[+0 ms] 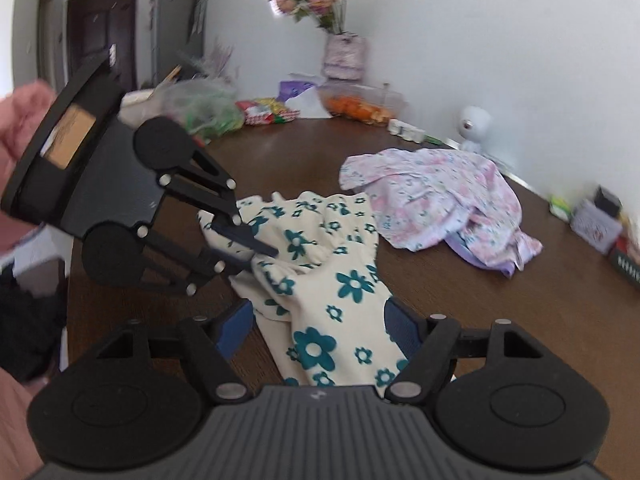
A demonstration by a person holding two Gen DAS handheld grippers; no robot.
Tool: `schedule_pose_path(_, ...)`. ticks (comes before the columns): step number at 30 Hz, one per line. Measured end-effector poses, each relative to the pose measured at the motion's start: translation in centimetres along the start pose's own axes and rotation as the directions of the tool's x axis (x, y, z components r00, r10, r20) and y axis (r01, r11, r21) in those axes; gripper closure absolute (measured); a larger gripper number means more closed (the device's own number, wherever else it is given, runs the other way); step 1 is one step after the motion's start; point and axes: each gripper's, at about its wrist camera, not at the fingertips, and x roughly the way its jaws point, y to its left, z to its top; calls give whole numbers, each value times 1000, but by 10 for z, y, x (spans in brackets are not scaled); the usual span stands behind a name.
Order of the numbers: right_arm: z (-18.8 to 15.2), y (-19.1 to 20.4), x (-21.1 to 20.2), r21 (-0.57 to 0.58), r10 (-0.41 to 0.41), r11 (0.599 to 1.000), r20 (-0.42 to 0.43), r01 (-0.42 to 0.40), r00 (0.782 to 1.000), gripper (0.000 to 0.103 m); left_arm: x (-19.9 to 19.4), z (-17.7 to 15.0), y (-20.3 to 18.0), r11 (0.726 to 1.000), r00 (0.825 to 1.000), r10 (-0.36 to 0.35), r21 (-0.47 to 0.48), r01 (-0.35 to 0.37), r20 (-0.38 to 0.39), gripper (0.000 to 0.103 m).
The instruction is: Fold clothes
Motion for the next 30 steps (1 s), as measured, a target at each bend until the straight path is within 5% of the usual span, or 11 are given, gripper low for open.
schedule_pose_path(4, 16, 21, 31, -179, -54, 983, -63, 42, 997, 51, -6, 6, -3, 995, 999, 35, 89, -37, 26, 100)
schedule_pose_path(11, 24, 44, 65, -410, -161, 907, -116, 100, 980, 59, -19, 13, 3, 988, 997, 34, 146, -44, 70, 100)
schedule_pose_path(12, 24, 45, 68, -418, -166, 903, -123, 101, 978, 76, -20, 12, 2, 988, 997, 31, 146, -41, 72, 100)
schedule_pose_path(13, 24, 44, 70, -407, -173, 907, -127, 107, 977, 89, -21, 11, 2, 990, 997, 33, 138, -43, 74, 96)
schedule_pose_path(14, 24, 43, 72, -396, -179, 911, -131, 114, 975, 89, -22, 9, 2, 991, 996, 37, 125, -47, 77, 89)
schedule_pose_path(17, 24, 39, 70, -346, -203, 925, -102, 156, 974, 90, -25, 0, 3, 996, 997, 35, 80, -41, 74, 45)
schedule_pose_path(21, 21, 39, 65, -324, -211, 929, -66, 179, 975, 90, -13, -5, 6, 997, 997, 61, 40, -63, 52, 41)
schedule_pose_path(24, 19, 41, 63, -319, -221, 927, -45, 196, 974, 90, 3, -4, 10, 996, 997, 76, 35, -77, 24, 48)
schedule_pose_path(26, 17, 43, 62, -319, -229, 925, -35, 207, 973, 90, 12, -3, 18, 996, 996, 84, 37, -84, -3, 101)
schedule_pose_path(30, 14, 48, 63, -329, -236, 920, -26, 215, 971, 90, 13, -2, 29, 989, 991, 134, 67, -134, 4, 101)
